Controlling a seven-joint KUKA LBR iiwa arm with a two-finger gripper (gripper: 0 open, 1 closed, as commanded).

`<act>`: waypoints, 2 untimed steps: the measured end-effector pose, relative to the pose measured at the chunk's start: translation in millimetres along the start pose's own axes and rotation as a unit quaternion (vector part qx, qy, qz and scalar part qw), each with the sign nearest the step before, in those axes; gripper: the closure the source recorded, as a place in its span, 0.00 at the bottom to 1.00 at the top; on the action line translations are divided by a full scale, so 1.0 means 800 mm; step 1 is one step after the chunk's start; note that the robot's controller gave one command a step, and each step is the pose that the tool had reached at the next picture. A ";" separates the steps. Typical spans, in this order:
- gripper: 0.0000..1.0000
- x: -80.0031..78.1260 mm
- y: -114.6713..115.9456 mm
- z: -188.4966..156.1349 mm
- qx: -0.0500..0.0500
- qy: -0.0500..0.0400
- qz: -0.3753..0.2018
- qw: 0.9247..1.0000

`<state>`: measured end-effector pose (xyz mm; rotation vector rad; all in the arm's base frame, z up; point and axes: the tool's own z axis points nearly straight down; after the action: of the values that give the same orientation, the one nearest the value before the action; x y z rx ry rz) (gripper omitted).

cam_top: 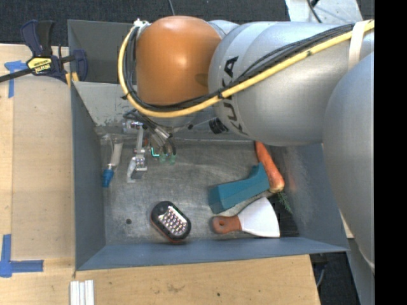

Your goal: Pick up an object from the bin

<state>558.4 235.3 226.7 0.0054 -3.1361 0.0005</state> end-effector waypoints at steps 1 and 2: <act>0.00 -0.001 -0.001 -0.003 0.000 -0.002 0.001 1.000; 0.00 -0.006 -0.011 -0.029 -0.001 -0.003 0.018 1.000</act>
Offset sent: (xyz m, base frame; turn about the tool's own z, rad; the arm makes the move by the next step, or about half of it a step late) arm 0.0086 -0.0193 0.0461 0.0792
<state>563.2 226.4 249.9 -0.0507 -3.1414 -0.0015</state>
